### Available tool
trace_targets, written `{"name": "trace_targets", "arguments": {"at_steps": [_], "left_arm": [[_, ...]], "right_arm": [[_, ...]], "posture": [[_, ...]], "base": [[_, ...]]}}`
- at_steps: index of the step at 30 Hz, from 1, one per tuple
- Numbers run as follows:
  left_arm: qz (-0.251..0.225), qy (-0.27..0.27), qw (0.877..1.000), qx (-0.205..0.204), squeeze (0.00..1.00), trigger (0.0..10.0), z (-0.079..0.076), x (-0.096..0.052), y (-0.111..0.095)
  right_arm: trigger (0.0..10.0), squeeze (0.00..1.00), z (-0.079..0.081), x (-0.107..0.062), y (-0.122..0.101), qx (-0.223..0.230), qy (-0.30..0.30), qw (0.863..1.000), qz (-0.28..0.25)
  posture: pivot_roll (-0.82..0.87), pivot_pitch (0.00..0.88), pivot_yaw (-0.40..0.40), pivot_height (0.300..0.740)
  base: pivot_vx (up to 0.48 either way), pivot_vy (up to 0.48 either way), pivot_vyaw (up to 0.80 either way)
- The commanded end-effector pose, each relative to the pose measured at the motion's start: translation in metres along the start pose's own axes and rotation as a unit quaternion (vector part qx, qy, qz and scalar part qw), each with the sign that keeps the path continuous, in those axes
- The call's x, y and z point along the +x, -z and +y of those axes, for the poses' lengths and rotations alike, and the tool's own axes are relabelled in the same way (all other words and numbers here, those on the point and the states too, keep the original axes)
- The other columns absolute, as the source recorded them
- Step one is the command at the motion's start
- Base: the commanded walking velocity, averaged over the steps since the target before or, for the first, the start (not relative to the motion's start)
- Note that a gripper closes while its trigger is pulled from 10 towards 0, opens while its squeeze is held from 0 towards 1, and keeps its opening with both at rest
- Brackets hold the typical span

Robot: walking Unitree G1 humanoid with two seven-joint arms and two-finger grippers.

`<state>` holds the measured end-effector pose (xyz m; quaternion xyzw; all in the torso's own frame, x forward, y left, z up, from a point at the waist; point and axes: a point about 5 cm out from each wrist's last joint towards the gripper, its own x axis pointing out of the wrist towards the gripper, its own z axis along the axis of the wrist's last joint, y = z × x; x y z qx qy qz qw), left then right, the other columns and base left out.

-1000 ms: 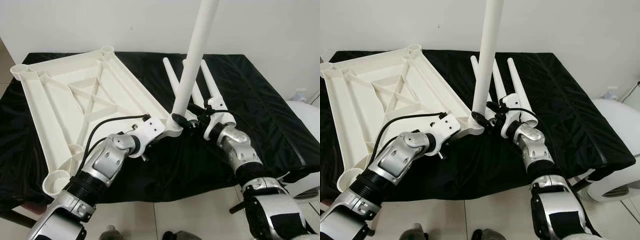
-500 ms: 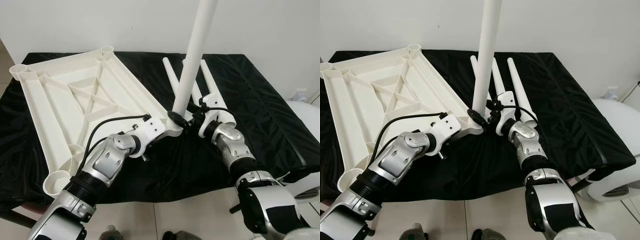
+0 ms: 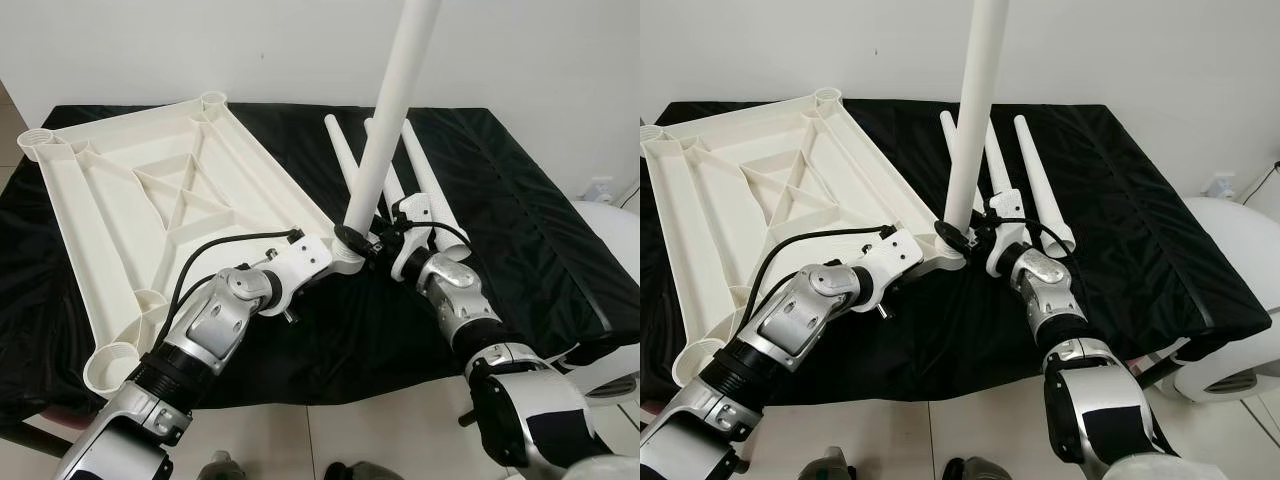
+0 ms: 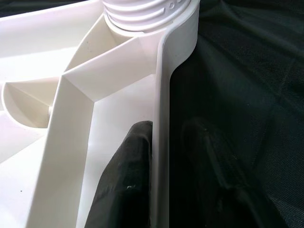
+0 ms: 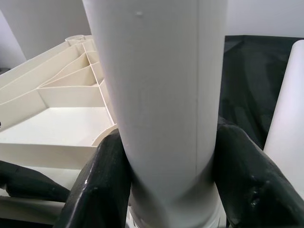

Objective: Building children table

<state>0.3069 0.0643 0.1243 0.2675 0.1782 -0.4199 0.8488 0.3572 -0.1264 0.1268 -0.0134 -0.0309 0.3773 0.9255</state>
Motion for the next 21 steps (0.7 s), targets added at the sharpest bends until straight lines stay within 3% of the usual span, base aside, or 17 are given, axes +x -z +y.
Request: {"name": "trace_targets", "arguments": {"at_steps": [1,6,7,8,16,21], "left_arm": [[0.017,0.01,1.0,0.001,0.0,10.0,-0.006,0.002,0.008],[0.016,0.011,1.0,0.001,0.0,10.0,-0.007,0.002,0.008],[0.016,0.011,1.0,0.002,0.0,10.0,-0.007,0.002,0.009],[0.015,0.011,1.0,0.002,0.0,10.0,-0.007,0.002,0.009],[0.013,0.014,1.0,0.003,0.0,10.0,-0.01,0.002,0.009],[0.013,0.017,1.0,0.004,0.0,10.0,-0.012,0.002,0.009]], "right_arm": [[0.0,0.0,0.004,-0.003,0.007,0.013,0.005,1.0,-0.001],[0.0,0.0,0.005,-0.002,0.007,0.018,0.021,1.0,-0.01],[0.7,0.0,0.008,-0.001,0.008,0.023,0.035,0.999,-0.015],[0.0,0.0,0.011,0.001,0.008,0.032,0.053,0.998,-0.026],[0.0,0.0,0.027,0.012,0.005,0.04,0.118,0.991,-0.046],[0.0,0.0,0.037,0.015,0.004,0.039,0.122,0.991,-0.049]], "posture": [[0.04,0.0,-0.071,0.74],[0.04,0.0,-0.074,0.74],[0.04,0.0,-0.078,0.74],[0.04,0.0,-0.079,0.74],[0.04,0.0,-0.08,0.74],[0.04,0.0,-0.082,0.74]], "base": [[0.0,0.0,0.0],[0.0,0.0,0.0],[0.0,0.0,0.0],[0.0,0.0,0.0],[0.0,0.0,0.0],[0.0,0.0,0.0]]}}
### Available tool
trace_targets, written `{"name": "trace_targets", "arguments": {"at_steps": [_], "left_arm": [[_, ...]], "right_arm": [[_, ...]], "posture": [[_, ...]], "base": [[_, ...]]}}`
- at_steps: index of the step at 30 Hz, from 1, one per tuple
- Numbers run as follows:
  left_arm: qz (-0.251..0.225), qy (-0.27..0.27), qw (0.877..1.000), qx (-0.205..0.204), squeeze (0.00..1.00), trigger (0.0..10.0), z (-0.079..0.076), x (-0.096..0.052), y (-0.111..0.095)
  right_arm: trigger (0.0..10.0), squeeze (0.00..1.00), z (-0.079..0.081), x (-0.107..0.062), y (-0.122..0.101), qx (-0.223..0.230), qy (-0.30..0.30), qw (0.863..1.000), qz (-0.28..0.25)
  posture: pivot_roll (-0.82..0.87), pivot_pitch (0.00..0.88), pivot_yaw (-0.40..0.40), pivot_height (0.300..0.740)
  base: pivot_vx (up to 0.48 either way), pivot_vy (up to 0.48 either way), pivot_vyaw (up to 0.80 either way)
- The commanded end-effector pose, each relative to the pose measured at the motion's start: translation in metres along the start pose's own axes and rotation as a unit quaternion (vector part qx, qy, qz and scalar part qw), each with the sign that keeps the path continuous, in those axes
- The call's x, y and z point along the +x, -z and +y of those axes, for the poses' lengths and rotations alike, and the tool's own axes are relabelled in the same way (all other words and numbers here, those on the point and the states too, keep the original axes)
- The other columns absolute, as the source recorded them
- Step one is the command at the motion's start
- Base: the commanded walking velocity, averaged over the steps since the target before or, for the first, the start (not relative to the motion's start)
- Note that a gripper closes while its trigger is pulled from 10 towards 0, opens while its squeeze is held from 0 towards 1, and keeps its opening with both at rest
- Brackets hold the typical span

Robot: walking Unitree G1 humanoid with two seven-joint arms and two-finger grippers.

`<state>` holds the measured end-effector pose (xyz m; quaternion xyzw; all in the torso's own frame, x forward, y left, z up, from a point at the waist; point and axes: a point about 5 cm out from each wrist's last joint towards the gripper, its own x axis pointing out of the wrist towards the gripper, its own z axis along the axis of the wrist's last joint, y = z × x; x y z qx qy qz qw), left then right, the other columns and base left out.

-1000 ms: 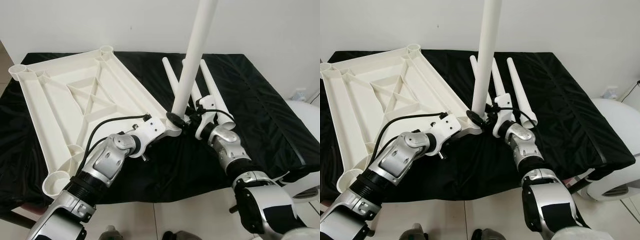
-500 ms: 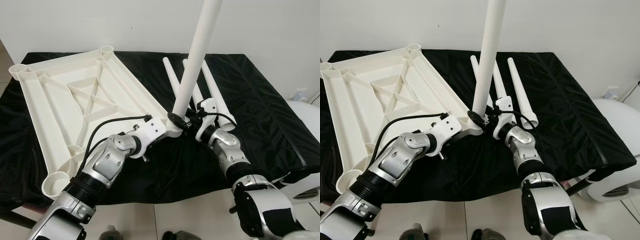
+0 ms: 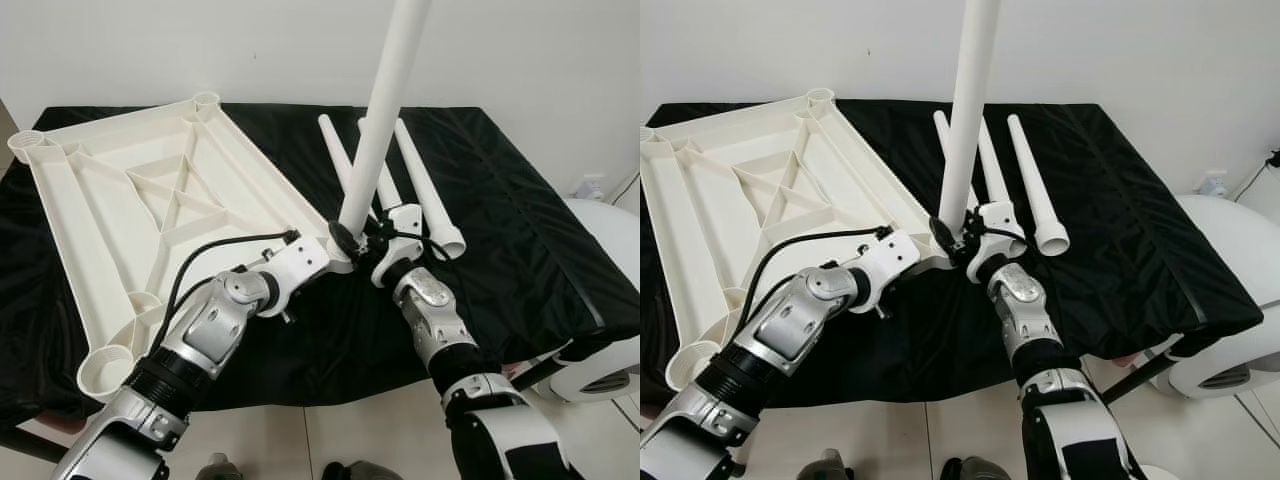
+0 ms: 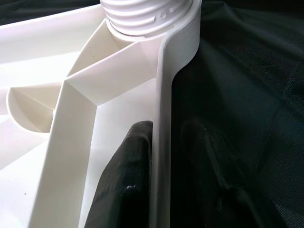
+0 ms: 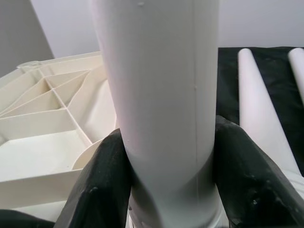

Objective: Building children table

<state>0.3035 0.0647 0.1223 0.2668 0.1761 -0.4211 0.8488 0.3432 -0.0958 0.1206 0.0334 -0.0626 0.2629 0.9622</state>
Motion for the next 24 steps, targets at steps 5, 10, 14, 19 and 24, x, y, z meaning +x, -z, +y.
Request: {"name": "trace_targets", "arguments": {"at_steps": [5,10,14,19,24], "left_arm": [[0.014,0.025,1.0,0.008,0.0,10.0,-0.012,0.0,0.009],[0.011,0.035,0.999,0.013,0.0,10.0,-0.015,-0.003,0.011],[0.005,0.046,0.999,0.018,0.0,10.0,-0.017,-0.004,0.011],[-0.005,0.061,0.998,0.025,0.0,10.0,-0.021,-0.008,0.009],[-0.02,0.089,0.995,0.036,0.0,10.0,-0.029,-0.013,0.007]], "right_arm": [[10.0,0.0,0.014,-0.001,-0.002,0.015,0.012,1.0,-0.012],[10.0,0.0,0.012,-0.005,-0.006,0.012,0.056,0.998,-0.016],[10.0,0.0,0.011,-0.007,-0.009,0.012,0.092,0.995,-0.022],[10.0,0.0,0.016,-0.008,-0.012,0.019,0.118,0.992,-0.029],[10.0,0.0,0.019,-0.007,-0.016,0.018,0.123,0.992,-0.036]], "posture": [[0.04,0.0,-0.082,0.74],[0.04,0.0,-0.082,0.74],[0.04,0.0,-0.082,0.74],[0.04,0.0,-0.082,0.74],[0.04,0.0,-0.08,0.74]], "base": [[0.0,0.0,0.0],[0.0,0.0,0.0],[0.0,0.0,0.0],[0.0,0.0,0.0],[0.0,0.0,0.0]]}}
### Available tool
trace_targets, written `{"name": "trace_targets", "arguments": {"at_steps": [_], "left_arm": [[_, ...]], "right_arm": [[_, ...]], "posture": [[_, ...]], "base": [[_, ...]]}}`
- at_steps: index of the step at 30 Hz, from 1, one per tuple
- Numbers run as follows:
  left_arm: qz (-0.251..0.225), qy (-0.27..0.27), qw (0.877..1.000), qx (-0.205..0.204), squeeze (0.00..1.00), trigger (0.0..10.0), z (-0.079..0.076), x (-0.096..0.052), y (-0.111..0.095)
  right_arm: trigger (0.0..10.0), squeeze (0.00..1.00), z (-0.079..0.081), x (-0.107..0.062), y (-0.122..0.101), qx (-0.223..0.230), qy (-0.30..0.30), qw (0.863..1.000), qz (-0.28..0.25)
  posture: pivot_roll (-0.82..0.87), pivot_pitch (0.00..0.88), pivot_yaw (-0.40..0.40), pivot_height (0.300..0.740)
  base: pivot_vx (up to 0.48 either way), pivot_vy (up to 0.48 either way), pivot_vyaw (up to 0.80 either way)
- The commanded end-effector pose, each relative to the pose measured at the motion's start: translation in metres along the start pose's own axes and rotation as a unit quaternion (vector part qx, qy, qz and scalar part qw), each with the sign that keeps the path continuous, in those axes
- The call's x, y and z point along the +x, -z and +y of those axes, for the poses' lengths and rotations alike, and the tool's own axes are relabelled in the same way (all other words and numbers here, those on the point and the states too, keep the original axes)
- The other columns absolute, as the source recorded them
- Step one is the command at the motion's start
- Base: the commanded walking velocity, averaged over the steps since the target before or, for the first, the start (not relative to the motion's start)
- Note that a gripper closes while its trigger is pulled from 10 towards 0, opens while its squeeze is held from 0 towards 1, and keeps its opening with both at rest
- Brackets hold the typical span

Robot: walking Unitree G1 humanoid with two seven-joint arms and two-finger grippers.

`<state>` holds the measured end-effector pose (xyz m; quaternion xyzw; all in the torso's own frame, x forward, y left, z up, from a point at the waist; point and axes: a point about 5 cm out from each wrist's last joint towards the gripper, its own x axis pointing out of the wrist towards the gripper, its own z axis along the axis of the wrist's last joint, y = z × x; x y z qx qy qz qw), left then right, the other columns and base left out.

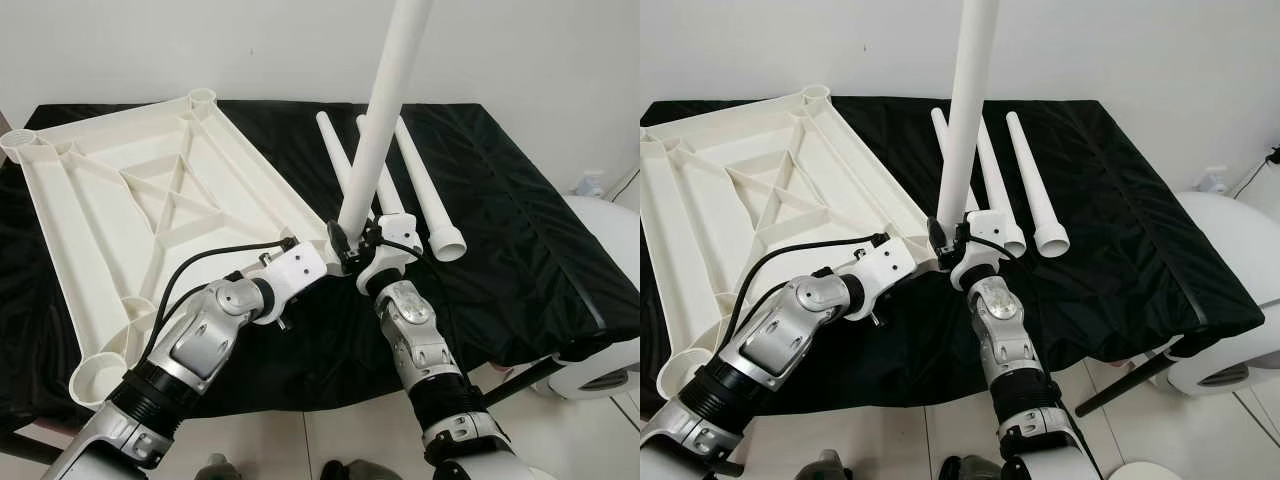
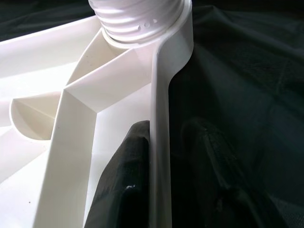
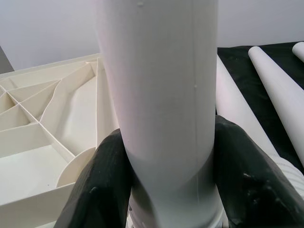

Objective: Building children table

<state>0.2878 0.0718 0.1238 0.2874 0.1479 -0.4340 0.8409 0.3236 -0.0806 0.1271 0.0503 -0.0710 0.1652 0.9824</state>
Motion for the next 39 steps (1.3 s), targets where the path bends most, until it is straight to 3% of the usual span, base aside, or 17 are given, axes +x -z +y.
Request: {"name": "trace_targets", "arguments": {"at_steps": [1,5,6,9,10,17,18,28,39], "left_arm": [[-0.005,0.086,0.996,0.001,0.0,10.0,-0.02,0.001,0.002],[-0.009,0.096,0.995,0.005,0.0,10.0,-0.023,-0.002,0.002],[-0.009,0.095,0.995,0.005,0.0,10.0,-0.022,-0.002,0.003],[-0.008,0.094,0.995,0.005,0.0,10.0,-0.022,-0.002,0.003],[-0.007,0.093,0.996,0.005,0.0,10.0,-0.022,-0.002,0.004],[-0.005,0.086,0.996,0.004,0.0,10.0,-0.019,-0.001,0.004],[-0.005,0.084,0.996,0.003,0.0,10.0,-0.018,-0.001,0.004],[-0.007,0.088,0.996,0.0,0.0,10.0,-0.021,-0.008,0.004],[-0.018,0.097,0.995,-0.011,0.0,10.0,-0.026,-0.018,0.004]], "right_arm": [[10.0,0.0,-0.004,0.002,-0.009,0.012,0.023,0.999,-0.02],[10.0,0.0,-0.004,0.0,-0.011,0.015,0.026,0.999,-0.028],[10.0,0.73,-0.005,-0.001,-0.012,0.015,0.03,0.999,-0.028],[10.0,0.73,-0.006,-0.001,-0.012,0.015,0.032,0.999,-0.028],[10.0,1.0,-0.006,-0.002,-0.012,0.016,0.032,0.999,-0.031],[10.0,1.0,-0.005,-0.004,-0.018,0.015,0.024,0.999,-0.043],[10.0,0.0,-0.005,-0.006,-0.02,0.016,0.011,0.999,-0.049],[10.0,0.0,-0.007,-0.016,-0.018,0.008,-0.038,0.998,-0.039],[10.0,0.0,-0.018,-0.018,-0.016,-0.01,-0.041,0.999,-0.025]], "posture": [[0.04,0.0,-0.08,0.74],[0.04,0.0,-0.08,0.74],[0.04,0.0,-0.079,0.74],[0.04,0.0,-0.079,0.74],[0.04,0.0,-0.077,0.74],[0.04,0.0,-0.075,0.74],[0.03,0.0,-0.071,0.74],[0.02,0.002,-0.054,0.74],[0.03,0.008,-0.056,0.74]], "base": [[0.0,0.0,0.0],[0.0,0.0,0.0],[0.0,0.0,0.0],[0.0,0.0,0.0],[0.0,0.0,0.0],[0.0,0.0,0.0],[0.0,0.0,0.0],[0.0,0.0,0.0],[0.0,0.0,0.0]]}}
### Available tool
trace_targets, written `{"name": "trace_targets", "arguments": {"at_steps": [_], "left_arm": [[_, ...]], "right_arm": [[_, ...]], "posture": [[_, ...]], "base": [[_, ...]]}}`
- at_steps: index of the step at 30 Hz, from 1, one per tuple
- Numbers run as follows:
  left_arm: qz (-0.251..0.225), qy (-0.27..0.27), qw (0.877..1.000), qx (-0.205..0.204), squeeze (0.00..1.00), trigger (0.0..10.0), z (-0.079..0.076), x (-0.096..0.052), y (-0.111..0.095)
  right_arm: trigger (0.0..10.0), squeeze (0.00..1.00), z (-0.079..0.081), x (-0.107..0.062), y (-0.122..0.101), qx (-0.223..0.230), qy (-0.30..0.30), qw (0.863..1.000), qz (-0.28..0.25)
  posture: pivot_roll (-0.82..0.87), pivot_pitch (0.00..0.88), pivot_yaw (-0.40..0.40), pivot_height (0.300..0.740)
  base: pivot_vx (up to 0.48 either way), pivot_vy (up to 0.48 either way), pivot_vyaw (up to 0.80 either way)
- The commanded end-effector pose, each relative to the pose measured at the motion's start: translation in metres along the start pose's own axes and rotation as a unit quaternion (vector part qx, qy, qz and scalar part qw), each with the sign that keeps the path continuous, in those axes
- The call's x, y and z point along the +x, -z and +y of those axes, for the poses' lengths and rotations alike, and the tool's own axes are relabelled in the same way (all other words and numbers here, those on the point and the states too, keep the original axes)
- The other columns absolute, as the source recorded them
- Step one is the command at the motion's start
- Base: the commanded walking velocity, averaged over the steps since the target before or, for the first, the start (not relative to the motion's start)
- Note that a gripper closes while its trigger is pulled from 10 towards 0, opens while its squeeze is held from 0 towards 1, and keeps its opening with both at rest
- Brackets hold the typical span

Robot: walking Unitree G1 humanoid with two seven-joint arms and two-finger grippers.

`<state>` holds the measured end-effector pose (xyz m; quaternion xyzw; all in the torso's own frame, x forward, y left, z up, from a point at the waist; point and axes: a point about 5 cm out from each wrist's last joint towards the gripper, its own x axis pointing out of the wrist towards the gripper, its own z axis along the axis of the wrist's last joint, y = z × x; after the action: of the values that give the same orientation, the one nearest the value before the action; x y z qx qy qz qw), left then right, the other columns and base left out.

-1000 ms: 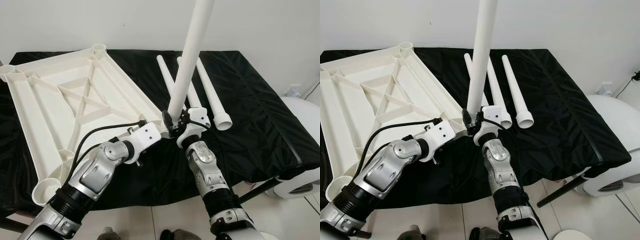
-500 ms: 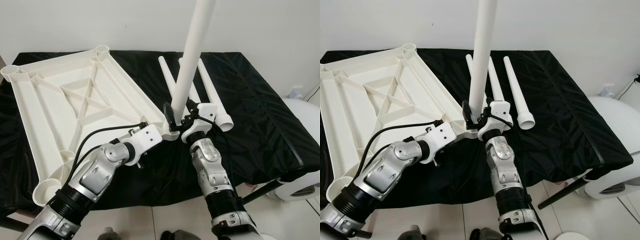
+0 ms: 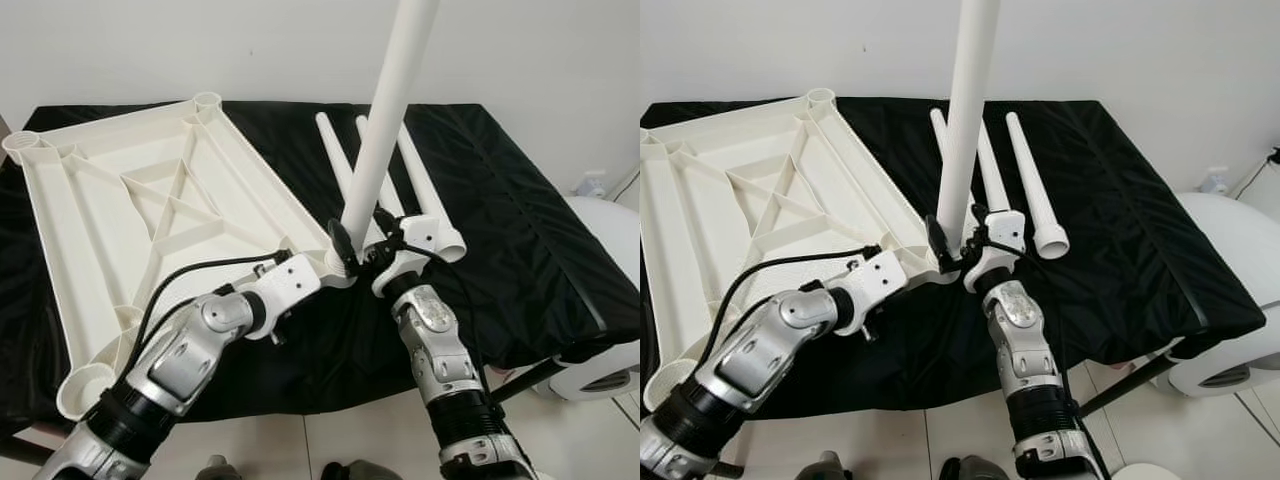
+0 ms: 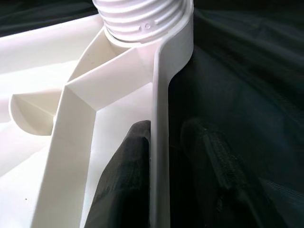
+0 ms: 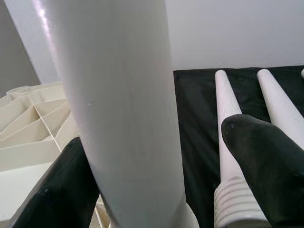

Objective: Building children table

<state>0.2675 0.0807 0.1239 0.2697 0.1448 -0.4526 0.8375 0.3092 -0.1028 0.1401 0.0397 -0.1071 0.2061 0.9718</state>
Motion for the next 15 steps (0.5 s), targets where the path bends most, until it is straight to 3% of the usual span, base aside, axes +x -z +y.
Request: {"name": "trace_targets", "arguments": {"at_steps": [1,10,15], "left_arm": [[-0.004,0.077,0.997,-0.004,0.0,10.0,-0.0132,-0.0011,-0.0009],[-0.016,0.077,0.997,-0.007,0.0,10.0,-0.0142,-0.0056,-0.0063],[-0.009,0.066,0.998,-0.013,0.0,10.0,-0.0126,-0.0031,-0.0034]], "right_arm": [[10.0,0.0,-0.0038,0.0007,0.0014,0.0,0.004,1.0,0.007],[10.0,0.0,-0.0053,0.0016,0.0009,-0.008,-0.027,0.999,0.018],[10.0,0.0,-0.0048,-0.0045,0.0082,-0.015,-0.09,0.995,0.046]], "posture": [[0.03,0.007,-0.059,0.74],[0.03,0.006,-0.062,0.74],[0.03,0.005,-0.062,0.74]], "base": [[0.0,0.0,0.0],[0.0,0.0,0.0],[0.0,0.0,0.0]]}}
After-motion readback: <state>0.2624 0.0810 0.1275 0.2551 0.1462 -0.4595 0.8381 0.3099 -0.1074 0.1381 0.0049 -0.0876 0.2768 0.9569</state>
